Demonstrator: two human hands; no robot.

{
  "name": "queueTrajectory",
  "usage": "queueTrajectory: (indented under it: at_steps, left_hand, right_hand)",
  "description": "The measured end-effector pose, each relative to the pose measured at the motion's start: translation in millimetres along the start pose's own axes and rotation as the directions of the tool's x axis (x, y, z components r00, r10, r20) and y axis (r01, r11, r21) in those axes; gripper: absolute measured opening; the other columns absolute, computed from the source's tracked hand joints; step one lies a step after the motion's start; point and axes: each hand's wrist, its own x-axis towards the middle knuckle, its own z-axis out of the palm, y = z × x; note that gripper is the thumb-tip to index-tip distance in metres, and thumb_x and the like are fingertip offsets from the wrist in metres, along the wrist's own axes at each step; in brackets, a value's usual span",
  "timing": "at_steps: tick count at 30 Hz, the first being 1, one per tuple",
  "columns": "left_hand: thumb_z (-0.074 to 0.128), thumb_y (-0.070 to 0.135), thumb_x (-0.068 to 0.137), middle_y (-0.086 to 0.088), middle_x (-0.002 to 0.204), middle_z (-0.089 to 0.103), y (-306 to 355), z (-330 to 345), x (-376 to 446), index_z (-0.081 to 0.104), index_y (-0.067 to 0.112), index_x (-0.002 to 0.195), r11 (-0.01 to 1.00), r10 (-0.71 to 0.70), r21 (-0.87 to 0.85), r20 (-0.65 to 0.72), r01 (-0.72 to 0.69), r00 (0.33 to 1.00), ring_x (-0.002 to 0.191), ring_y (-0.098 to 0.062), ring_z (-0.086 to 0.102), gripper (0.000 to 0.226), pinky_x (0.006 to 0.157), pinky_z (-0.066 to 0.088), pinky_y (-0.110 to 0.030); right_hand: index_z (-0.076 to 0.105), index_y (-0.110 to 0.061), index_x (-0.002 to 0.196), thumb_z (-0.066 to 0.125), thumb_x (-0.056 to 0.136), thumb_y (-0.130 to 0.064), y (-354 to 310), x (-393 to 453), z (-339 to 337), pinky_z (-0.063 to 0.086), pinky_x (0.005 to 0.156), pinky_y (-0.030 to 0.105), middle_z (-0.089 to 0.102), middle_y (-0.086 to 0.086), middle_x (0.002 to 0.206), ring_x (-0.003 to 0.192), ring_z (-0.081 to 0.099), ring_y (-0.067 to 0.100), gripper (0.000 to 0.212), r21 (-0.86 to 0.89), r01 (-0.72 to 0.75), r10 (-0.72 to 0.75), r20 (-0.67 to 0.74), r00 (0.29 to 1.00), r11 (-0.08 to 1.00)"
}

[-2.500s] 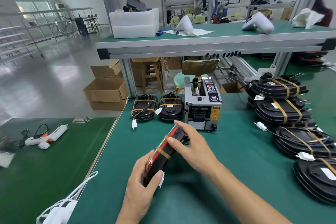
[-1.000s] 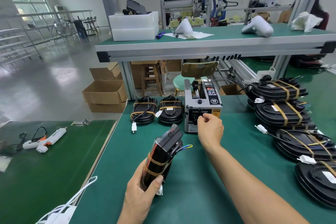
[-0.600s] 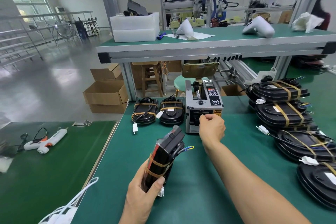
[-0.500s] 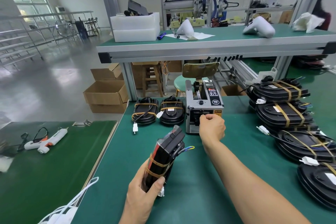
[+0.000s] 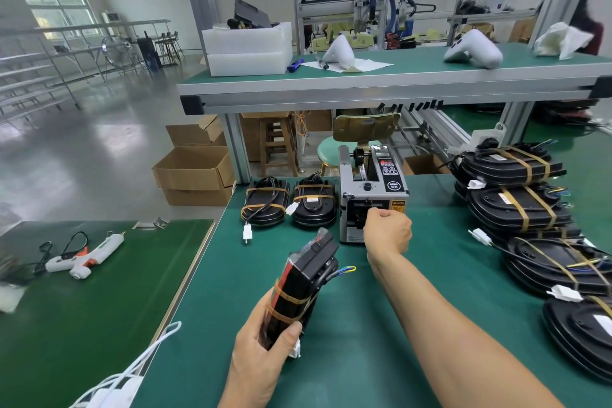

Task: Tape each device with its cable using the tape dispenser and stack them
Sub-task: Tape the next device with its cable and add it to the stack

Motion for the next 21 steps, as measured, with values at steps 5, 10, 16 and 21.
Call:
queueTrajectory:
  at_steps: [5, 10, 16, 21]
  left_hand:
    - [0.089, 0.061, 0.081, -0.001, 0.134, 0.076, 4, 1, -1, 0.063, 0.044, 0.146, 1.000, -0.007, -0.015, 0.006, 0.007, 1.000, 0.123, -0.015, 0.071, 0.072, 0.104, 0.054, -0.025]
    - [0.089, 0.062, 0.080, -0.004, 0.128, 0.078, 6, 1, -1, 0.064, 0.043, 0.145, 1.000, -0.009, -0.017, 0.012, 0.009, 1.000, 0.115, -0.019, 0.073, 0.072, 0.099, 0.055, -0.023]
    - [0.090, 0.066, 0.077, -0.003, 0.132, 0.076, 7, 2, -1, 0.065, 0.045, 0.143, 1.000, 0.011, -0.025, 0.007, -0.011, 1.000, 0.120, -0.019, 0.072, 0.073, 0.100, 0.053, -0.020]
    - [0.089, 0.066, 0.076, 0.006, 0.138, 0.074, 16, 4, -2, 0.064, 0.053, 0.141, 0.999, 0.024, -0.039, 0.014, -0.024, 1.000, 0.130, -0.011, 0.068, 0.071, 0.102, 0.049, -0.013]
  right_hand:
    - [0.075, -0.022, 0.075, 0.062, 0.080, -0.026, 2, 3, 3, 0.059, 0.084, 0.037, 0.079, 0.004, 0.085, 0.086, 0.072, 0.029, 0.015, 0.106, -0.077, 0.074, 0.031, 0.997, 0.991]
    - [0.067, -0.024, 0.069, 0.071, 0.078, -0.023, 0, 6, 6, 0.059, 0.082, 0.037, 0.078, 0.005, 0.085, 0.085, 0.073, 0.029, 0.010, 0.200, -0.147, 0.143, 0.034, 0.989, 0.969]
    - [0.069, -0.022, 0.069, 0.075, 0.078, -0.016, -2, 5, 12, 0.063, 0.085, 0.044, 0.077, 0.007, 0.083, 0.084, 0.074, 0.032, 0.012, 0.259, -0.199, 0.200, 0.023, 0.980, 0.945]
    - [0.067, -0.022, 0.065, 0.076, 0.079, -0.013, -4, 4, 14, 0.064, 0.081, 0.042, 0.076, 0.008, 0.082, 0.083, 0.074, 0.031, 0.019, 0.327, -0.230, 0.239, 0.011, 0.971, 0.917]
